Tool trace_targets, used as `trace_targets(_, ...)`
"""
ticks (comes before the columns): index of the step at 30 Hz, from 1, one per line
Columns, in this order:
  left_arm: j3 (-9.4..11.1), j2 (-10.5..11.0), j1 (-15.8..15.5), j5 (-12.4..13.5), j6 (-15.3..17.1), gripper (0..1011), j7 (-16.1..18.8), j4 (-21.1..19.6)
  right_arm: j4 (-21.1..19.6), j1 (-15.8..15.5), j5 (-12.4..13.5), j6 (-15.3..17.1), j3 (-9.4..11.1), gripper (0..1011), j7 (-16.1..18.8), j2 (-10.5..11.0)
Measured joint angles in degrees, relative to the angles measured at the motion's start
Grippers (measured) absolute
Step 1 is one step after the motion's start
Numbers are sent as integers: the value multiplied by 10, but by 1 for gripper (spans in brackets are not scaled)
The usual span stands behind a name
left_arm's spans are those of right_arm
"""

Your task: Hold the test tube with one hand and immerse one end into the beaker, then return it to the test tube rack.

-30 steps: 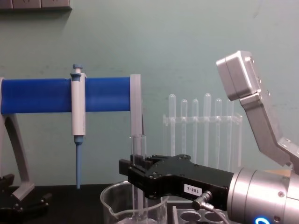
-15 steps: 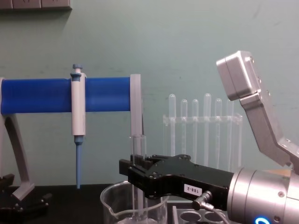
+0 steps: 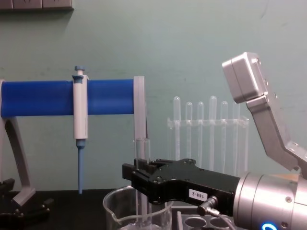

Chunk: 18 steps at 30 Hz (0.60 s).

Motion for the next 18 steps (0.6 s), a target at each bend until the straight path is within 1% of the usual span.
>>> trace_targets(18, 0, 0, 0, 0, 0, 1000, 0, 0, 0, 0, 0, 0, 0, 224, 0, 0)
